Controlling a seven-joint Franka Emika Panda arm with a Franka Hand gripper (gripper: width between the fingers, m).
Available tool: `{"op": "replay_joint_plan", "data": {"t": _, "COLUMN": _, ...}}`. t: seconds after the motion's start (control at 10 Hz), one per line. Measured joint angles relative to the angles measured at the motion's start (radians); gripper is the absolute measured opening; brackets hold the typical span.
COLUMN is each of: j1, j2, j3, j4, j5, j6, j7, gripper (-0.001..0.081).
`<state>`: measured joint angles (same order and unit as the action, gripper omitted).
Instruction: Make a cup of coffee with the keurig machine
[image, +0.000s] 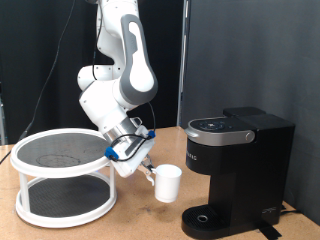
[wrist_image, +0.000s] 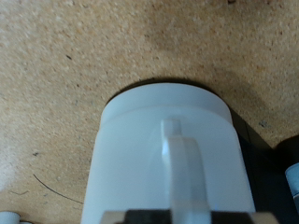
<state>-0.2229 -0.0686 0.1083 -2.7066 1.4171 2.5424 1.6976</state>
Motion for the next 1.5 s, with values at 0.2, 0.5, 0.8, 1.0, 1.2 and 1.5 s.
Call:
{"op": "replay_joint_plan", "data": {"t": 0.2, "j1": 0.014, "j2": 0.007, "j3": 0.034, "j4": 0.004, "j5": 0.059, "j6": 0.02, "j7": -0.01, "gripper": 0.0}}
{"op": "replay_joint_plan", "data": {"t": 0.5, "j1": 0.035, "j2": 0.024, "j3": 0.085, "j4": 0.025, "j5": 0.151, "j6": 0.063, "j7": -0.015, "gripper": 0.0}}
{"op": "replay_joint_plan", "data": {"t": 0.8, "j1": 0.046, "j2": 0.061, "j3": 0.123, "j4": 0.071, "j5": 0.21, "j6": 0.104, "j7": -0.015, "gripper": 0.0}}
{"op": "replay_joint_plan", "data": {"t": 1.0, "j1": 0.048, "j2": 0.091, "j3": 0.137, "j4": 0.098, "j5": 0.225, "j6": 0.125, "j7": -0.018, "gripper": 0.0}}
{"op": "replay_joint_plan", "data": {"t": 1.2, "j1": 0.048, "j2": 0.119, "j3": 0.149, "j4": 0.121, "j5": 0.252, "j6": 0.141, "j7": -0.037, "gripper": 0.0}}
{"op": "replay_joint_plan", "data": {"t": 1.5, "j1": 0.049, "j2": 0.165, "j3": 0.165, "j4": 0.159, "j5": 0.292, "j6": 0.167, "j7": -0.072, "gripper": 0.0}}
